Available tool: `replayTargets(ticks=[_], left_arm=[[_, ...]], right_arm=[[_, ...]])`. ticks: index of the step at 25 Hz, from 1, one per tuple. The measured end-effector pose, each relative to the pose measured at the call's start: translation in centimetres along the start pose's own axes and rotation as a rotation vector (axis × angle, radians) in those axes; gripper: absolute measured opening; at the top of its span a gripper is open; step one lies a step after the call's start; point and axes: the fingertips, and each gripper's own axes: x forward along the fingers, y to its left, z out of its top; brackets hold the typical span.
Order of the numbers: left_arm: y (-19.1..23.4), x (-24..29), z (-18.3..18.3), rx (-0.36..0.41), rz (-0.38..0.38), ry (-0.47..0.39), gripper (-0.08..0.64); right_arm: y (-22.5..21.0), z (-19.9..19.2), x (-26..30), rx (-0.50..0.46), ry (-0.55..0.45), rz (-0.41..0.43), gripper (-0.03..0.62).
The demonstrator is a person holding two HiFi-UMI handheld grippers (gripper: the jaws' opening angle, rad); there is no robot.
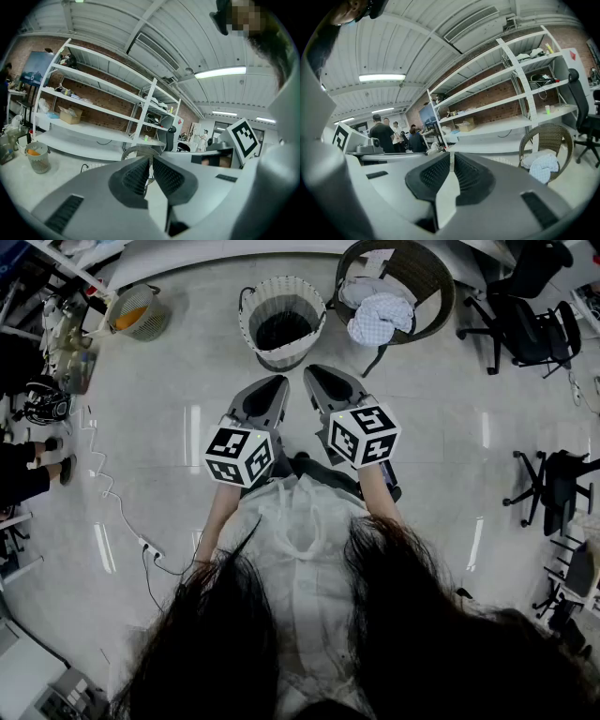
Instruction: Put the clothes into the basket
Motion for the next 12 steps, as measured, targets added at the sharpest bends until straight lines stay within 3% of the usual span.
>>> replayTargets(ticks=[12], left_arm=[[1.2,0.2,-0.4,0.002,-0.007,0.025,0.029]], right_arm=[[0.1,-0.1,0.8,-0.036,-0.016,-0.018,0.044]])
